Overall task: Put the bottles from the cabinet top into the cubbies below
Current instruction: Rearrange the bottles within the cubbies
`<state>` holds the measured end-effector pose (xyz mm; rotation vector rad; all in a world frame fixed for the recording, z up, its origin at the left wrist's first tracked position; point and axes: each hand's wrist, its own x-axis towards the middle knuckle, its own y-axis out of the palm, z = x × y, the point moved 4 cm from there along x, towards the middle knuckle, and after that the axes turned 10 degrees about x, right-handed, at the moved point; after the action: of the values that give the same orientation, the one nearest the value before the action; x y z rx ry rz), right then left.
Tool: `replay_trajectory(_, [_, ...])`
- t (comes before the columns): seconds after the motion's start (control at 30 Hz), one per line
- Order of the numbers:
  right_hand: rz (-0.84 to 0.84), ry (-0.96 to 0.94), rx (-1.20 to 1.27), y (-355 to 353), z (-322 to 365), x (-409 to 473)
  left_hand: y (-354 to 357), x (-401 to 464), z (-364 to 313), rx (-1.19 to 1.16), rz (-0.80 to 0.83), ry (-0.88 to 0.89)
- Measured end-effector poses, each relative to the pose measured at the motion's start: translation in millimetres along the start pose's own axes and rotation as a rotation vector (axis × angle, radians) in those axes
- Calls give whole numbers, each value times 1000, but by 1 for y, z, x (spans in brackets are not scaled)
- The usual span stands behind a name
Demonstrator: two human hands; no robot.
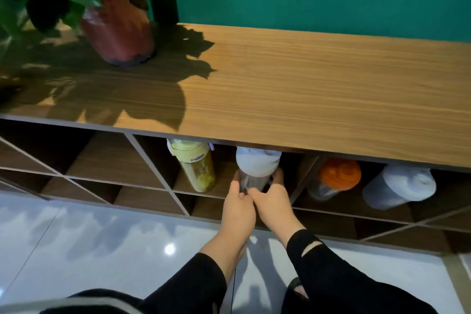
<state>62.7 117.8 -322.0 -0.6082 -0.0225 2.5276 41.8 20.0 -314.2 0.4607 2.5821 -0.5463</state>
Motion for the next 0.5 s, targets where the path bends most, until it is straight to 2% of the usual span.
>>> replay_trajectory(0.23, [-59,-19,84,-7,-21,-7,-8,30,-16,32,121,56])
replay_trajectory(0.37, [-54,-18,-15,-9,-18,-10,-6,39,-20,29,194,78])
replay_trajectory(0.5, [-56,7,-38,-9,-17,-11,-5,45,-17,-2,199,91])
